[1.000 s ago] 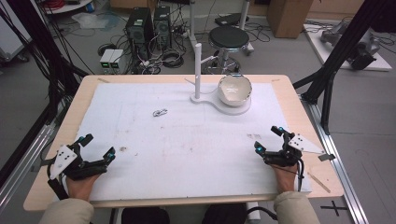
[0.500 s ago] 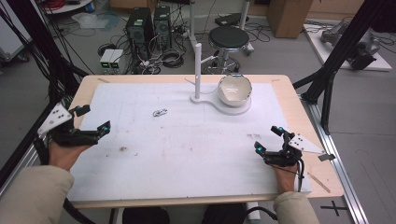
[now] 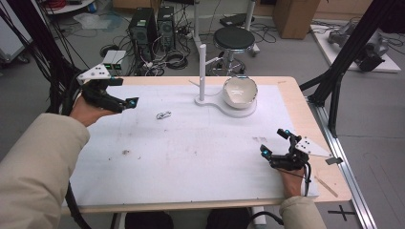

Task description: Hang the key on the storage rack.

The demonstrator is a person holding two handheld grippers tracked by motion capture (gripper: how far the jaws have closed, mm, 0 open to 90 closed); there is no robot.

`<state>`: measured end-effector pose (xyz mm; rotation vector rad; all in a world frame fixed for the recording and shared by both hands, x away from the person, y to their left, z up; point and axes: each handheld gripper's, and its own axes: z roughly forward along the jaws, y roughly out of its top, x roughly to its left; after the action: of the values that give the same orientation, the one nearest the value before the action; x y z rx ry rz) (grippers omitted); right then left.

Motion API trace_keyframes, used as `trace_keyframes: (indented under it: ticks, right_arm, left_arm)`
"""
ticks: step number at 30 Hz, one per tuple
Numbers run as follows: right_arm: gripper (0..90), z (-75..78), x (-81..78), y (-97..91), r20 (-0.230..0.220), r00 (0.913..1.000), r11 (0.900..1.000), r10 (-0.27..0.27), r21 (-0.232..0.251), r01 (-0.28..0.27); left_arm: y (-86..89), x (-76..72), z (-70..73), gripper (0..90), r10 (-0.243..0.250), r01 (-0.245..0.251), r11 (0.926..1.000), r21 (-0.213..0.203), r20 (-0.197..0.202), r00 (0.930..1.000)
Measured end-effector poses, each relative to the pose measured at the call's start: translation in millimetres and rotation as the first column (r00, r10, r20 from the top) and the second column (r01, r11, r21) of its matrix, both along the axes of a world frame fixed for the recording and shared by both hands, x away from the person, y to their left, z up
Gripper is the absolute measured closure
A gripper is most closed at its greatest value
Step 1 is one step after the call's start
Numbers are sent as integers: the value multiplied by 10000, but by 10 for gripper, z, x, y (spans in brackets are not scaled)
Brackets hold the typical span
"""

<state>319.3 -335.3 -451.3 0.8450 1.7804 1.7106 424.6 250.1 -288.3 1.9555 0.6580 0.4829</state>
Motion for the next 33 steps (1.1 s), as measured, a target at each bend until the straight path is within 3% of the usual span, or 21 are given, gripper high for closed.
trace_keyframes:
  ticks: [2, 4, 7, 8, 9, 13, 14, 15, 18, 20, 21, 27, 28, 30, 31, 33]
  right_arm:
    - [5, 0, -1, 2, -1, 10000, 10000, -4, 6, 4]
    - [5, 0, 0, 2, 9, 10000, 10000, -14, 4, 14]
    - [5, 0, 0, 0, 2, 10000, 10000, -6, -2, 6]
    - [5, 0, 0, 2, 7, 10000, 10000, -13, 16, 13]
    - [5, -1, 1, 1, 21, 10000, 10000, -23, -5, 23]
    - [5, 0, 0, 1, -2, 10000, 10000, -24, -4, 24]
    - [5, 0, -1, 4, -3, 10000, 10000, -29, 10, 29]
    - [5, 0, -1, 4, -3, 10000, 10000, -29, 10, 29]
    - [5, 0, -1, 3, -6, 10000, 10000, -29, 3, 29]
    - [5, 1, -3, 6, -4, 10000, 10000, -31, 0, 31]
    - [5, 0, -3, 6, -5, 10000, 10000, -38, 2, 38]
    - [5, 0, -2, 5, -3, 10000, 10000, -45, -4, 45]
    - [5, 0, -2, 5, -6, 10000, 10000, -39, 2, 39]
    - [5, 0, -2, 5, -10, 10000, 10000, -38, 10, 38]
    - [5, -1, -2, 6, -1, 10000, 10000, -43, 14, 43]
    - [5, 0, -2, 6, -3, 10000, 10000, -46, 1, 46]
  left_arm:
    - [-36, 57, -5, 17, -123, 125, 9998, 147, -110, 9999]
    - [-157, 209, -60, 17, -352, 382, 9979, 531, -564, 9978]
    - [-245, 295, -120, 17, -626, 687, 9949, 743, -821, 9947]
    - [-332, 378, -180, 17, -745, 874, 9887, 1217, -1069, 9915]
    - [-370, 419, -208, 17, -775, 941, 9854, 1421, -1179, 9900]
    - [-459, 516, -314, 17, -705, 917, 9817, 1668, -1290, 9891]
    - [-500, 574, -407, 17, -604, 935, 9744, 2046, -1623, 9849]
    - [-500, 574, -407, 17, -604, 935, 9744, 2046, -1623, 9849]
    - [-537, 654, -535, 17, -585, 1120, 9685, 2223, -2340, 9705]
    - [-554, 699, -605, 17, -516, 1107, 9657, 2349, -2443, 9683]
    - [-564, 734, -660, 17, -434, 1120, 9583, 2628, -2537, 9663]
    - [-612, 783, -796, 18, -333, 1228, 9488, 2911, -2943, 9551]
    - [-637, 793, -833, 20, -440, 1429, 9434, 2993, -3141, 9484]
    - [-652, 798, -853, 22, -480, 1503, 9403, 3055, -3181, 9468]
    - [-677, 804, -889, 22, -425, 1553, 9326, 3257, -3283, 9436]
    - [-684, 811, -907, 22, -417, 1598, 9292, 3332, -3352, 9412]
